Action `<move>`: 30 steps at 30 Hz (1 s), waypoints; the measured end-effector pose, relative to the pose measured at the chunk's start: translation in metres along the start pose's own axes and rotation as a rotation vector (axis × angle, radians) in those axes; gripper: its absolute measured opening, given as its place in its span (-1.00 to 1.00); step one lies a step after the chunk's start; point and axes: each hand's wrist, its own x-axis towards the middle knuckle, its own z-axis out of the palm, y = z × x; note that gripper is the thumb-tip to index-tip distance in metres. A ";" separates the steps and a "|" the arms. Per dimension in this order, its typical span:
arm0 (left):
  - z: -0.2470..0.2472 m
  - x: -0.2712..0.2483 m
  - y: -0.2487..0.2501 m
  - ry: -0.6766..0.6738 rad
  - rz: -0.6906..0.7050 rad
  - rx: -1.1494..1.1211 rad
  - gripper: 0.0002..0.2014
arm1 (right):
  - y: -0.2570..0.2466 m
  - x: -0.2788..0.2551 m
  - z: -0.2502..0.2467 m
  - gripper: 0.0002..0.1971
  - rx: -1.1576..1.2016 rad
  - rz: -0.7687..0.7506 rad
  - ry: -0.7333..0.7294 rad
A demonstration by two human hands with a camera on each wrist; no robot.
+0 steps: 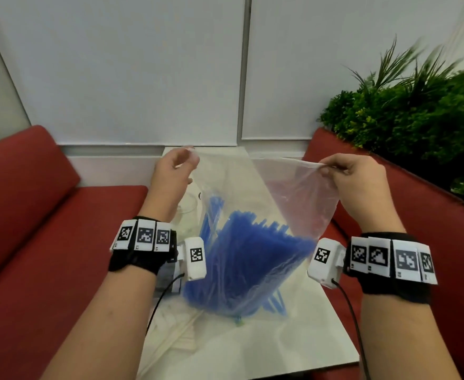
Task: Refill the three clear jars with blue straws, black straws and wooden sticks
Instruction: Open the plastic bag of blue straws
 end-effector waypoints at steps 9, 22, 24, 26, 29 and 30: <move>0.019 -0.011 0.009 0.030 0.182 -0.033 -0.82 | -0.063 -0.002 0.041 -0.64 -0.367 -0.181 0.017; 0.025 -0.022 0.017 -0.020 0.265 -0.045 -0.87 | -0.117 -0.009 0.113 -0.77 -0.054 -0.379 -0.145; 0.025 -0.022 0.016 0.000 0.259 -0.041 -0.86 | -0.118 -0.009 0.113 -0.77 -0.080 -0.373 -0.170; 0.025 -0.024 0.015 0.032 0.256 -0.051 -0.87 | -0.121 -0.010 0.113 -0.77 -0.112 -0.373 -0.190; 0.027 -0.026 0.015 0.107 0.262 -0.076 -0.91 | -0.124 -0.012 0.111 -0.80 -0.116 -0.368 -0.208; 0.028 -0.026 0.016 0.125 0.266 -0.089 -0.91 | -0.125 -0.012 0.109 -0.79 -0.120 -0.365 -0.211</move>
